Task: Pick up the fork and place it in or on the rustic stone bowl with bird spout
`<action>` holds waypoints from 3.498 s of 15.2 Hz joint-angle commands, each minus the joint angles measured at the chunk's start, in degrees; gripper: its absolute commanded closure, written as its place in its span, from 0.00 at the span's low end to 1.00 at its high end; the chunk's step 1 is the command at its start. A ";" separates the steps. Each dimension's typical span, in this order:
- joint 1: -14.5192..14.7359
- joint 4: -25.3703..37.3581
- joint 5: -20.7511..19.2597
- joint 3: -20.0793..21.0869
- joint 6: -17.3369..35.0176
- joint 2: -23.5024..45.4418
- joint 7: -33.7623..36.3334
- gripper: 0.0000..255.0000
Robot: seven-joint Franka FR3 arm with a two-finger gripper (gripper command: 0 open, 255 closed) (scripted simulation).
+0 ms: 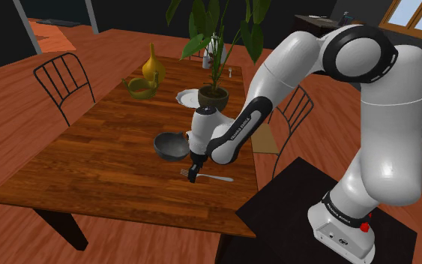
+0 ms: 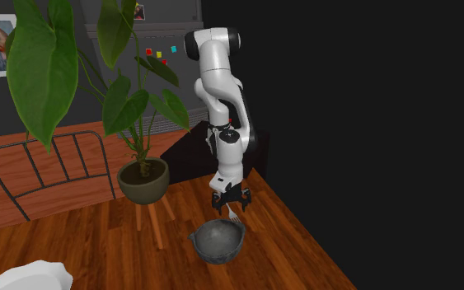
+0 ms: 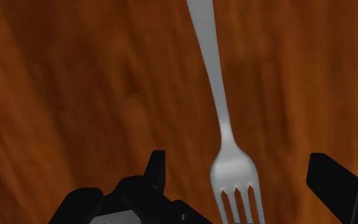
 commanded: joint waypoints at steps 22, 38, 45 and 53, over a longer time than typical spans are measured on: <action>-1.68 -1.07 2.39 2.18 -4.73 -5.85 -1.66 1.00; -3.79 -0.79 7.66 5.06 -15.36 -16.55 -5.21 1.00; -4.20 0.39 9.57 5.60 -20.37 -20.56 -6.47 1.00; -4.37 17.20 6.41 3.93 -26.85 -9.80 -7.04 1.00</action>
